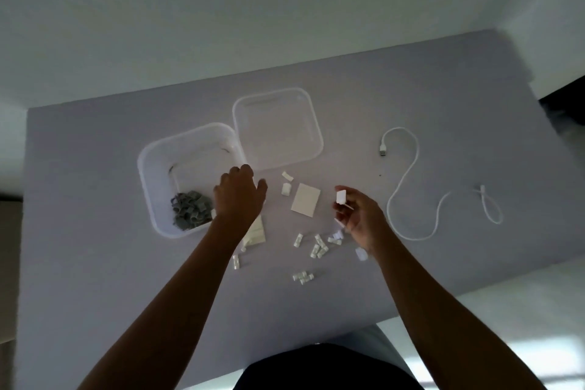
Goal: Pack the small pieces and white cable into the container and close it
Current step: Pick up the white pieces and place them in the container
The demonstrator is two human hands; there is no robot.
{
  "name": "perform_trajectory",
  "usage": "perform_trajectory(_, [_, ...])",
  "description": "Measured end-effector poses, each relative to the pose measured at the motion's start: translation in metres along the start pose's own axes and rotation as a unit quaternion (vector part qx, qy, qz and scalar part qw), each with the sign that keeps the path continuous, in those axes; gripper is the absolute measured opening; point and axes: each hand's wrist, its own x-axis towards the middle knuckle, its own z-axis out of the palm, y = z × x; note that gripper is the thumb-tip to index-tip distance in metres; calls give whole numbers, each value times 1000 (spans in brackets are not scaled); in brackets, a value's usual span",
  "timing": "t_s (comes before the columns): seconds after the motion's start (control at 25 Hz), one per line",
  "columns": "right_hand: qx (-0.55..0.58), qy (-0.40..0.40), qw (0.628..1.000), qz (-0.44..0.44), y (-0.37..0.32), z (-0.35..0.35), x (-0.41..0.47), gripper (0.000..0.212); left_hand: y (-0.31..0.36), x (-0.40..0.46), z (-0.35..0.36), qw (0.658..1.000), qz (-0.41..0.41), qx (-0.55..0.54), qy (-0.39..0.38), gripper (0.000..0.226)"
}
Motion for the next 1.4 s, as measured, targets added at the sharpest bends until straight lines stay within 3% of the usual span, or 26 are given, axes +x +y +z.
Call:
perform_trajectory(0.12, [46, 20, 999, -11, -5, -30, -9, 28, 23, -3, 4, 1000, -18, 16, 3, 40])
perform_trajectory(0.24, [60, 29, 998, -18, -9, -50, -15, 26, 47, -6, 20, 997, 64, -11, 47, 31])
perform_trajectory(0.36, [-32, 83, 995, -42, -7, -64, -13, 26, 66, -5, 53, 995, 92, -38, -25, 25])
perform_trajectory(0.4, [-142, 107, 981, -75, -4, -69, -8, 28, 67, -3, 64, 996, 77, -25, -46, 27])
perform_trajectory(0.48, [-392, 138, 895, -165, 7, -76, -1, 24, 66, 1, 82, 997, 42, -1, -66, 31])
perform_trajectory(0.52, [-460, 135, 855, -196, 12, -76, 2, 20, 63, 2, 89, 997, 32, 6, -73, 33])
perform_trajectory(0.72, [-592, 82, 768, -228, 31, -60, 15, 25, 57, 8, 105, 999, 28, -12, -45, 18])
perform_trajectory(0.8, [-613, 85, 755, -219, 36, -57, 21, 25, 53, 8, 106, 997, 7, -63, -35, 19])
perform_trajectory(0.88, [-597, 84, 766, -222, 36, -56, 22, 22, 52, 3, 103, 987, -22, -151, -40, 21])
perform_trajectory(0.96, [-506, 105, 831, -205, 31, -56, 18, 17, 60, -7, 95, 937, -97, -318, -102, 23])
perform_trajectory(1.04, [-336, 121, 922, -148, 21, -63, 13, 13, 72, -22, 86, 794, -188, -538, -209, 36])
perform_trajectory(1.12, [-178, 89, 973, -119, 12, -76, -1, 16, 76, -35, 80, 653, -239, -661, -282, 37])
perform_trajectory(1.2, [-39, 29, 993, -105, 4, -91, -18, 15, 77, -42, 82, 593, -254, -691, -325, 31])
perform_trajectory(1.24, [9, 9, 995, -99, 1, -99, -26, 17, 78, -44, 86, 589, -263, -684, -341, 28])
perform_trajectory(1.28, [37, 3, 995, -96, 1, -106, -32, 19, 82, -46, 89, 607, -272, -659, -351, 26])
perform_trajectory(1.32, [49, 8, 994, -95, 3, -112, -35, 21, 86, -47, 93, 656, -272, -608, -355, 28])
perform_trajectory(1.4, [22, 59, 994, -94, 10, -121, -36, 27, 94, -50, 106, 820, -210, -413, -336, 35])
